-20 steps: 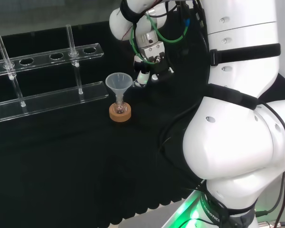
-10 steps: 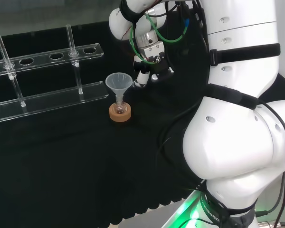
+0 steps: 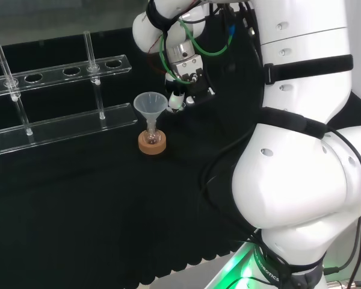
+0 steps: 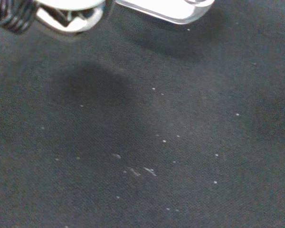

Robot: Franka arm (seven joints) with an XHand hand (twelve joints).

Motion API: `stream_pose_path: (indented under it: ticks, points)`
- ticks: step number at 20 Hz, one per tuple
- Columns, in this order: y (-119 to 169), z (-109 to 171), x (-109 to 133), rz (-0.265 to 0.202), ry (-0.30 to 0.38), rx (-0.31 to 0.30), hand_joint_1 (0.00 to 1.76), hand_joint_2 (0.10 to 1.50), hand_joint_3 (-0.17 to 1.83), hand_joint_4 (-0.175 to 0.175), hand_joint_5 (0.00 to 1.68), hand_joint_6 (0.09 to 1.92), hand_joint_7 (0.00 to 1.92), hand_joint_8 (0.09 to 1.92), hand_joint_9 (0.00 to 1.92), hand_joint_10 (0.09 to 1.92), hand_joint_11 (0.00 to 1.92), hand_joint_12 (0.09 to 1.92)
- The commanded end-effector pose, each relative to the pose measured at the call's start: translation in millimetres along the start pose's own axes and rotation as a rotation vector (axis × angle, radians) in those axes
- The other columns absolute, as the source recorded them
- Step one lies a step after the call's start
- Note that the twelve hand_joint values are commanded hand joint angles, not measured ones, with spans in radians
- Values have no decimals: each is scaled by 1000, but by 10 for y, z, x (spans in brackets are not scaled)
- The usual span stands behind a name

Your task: Pick up the weighing funnel.

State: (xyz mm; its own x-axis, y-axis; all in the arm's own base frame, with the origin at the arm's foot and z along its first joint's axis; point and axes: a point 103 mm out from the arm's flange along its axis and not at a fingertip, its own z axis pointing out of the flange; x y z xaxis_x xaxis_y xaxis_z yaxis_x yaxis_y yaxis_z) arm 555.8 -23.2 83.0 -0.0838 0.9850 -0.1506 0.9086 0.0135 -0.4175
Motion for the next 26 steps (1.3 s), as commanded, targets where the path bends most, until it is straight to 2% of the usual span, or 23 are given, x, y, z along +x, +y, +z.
stream_pose_path:
  ticks: [1,5,12,14,17,19,23,26]
  points:
    - [13,59,-132,-21,2,6,869,589,566,-22,563,674,429,689,788,507,473,1303]
    - [16,60,-130,-25,9,8,868,588,564,-22,557,678,425,692,785,509,472,1304]
    - [19,72,-114,4,-5,1,869,588,562,-22,555,685,423,697,783,514,471,1306]
    - [22,74,-122,-23,2,2,870,588,562,-21,556,687,424,698,783,515,471,1306]
    - [24,79,-92,-8,-11,14,869,589,561,-20,566,694,426,700,785,517,471,1307]
    - [29,82,-113,-9,5,16,869,591,561,-18,584,702,427,701,786,518,471,1307]
    - [45,81,-55,-12,3,22,871,594,561,-11,629,720,430,703,789,520,472,1307]
    - [57,91,-63,-33,22,19,874,597,561,-6,653,729,432,704,791,522,472,1308]
